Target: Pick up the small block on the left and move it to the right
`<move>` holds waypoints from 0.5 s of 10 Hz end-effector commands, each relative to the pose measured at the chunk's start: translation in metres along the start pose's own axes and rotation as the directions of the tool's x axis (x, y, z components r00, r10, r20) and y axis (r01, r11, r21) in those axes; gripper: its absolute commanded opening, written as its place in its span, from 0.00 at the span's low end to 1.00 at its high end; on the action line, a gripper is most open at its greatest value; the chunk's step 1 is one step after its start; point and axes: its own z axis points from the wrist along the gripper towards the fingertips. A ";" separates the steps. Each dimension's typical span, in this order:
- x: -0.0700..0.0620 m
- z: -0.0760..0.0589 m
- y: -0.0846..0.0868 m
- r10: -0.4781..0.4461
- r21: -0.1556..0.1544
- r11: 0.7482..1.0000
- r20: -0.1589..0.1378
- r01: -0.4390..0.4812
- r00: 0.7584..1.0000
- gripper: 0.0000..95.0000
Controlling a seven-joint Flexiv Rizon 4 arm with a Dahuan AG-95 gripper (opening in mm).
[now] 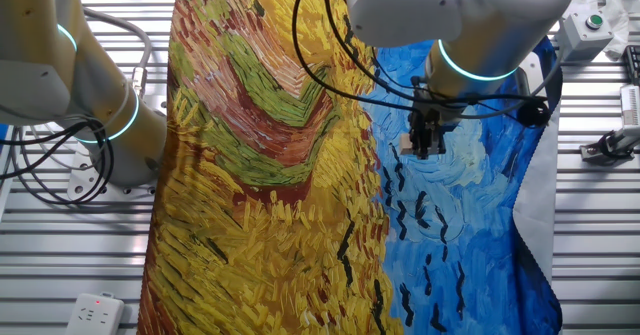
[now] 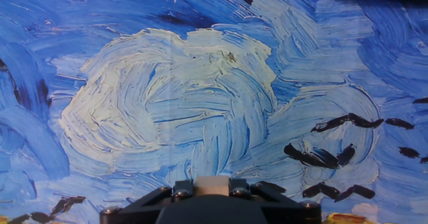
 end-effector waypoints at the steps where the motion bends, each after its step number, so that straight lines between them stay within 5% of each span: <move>1: -0.001 0.002 0.001 -0.001 0.000 1.000 0.003 0.001 1.000 0.00; 5: 0.000 0.015 0.015 0.020 -0.006 1.000 0.007 -0.020 1.000 0.00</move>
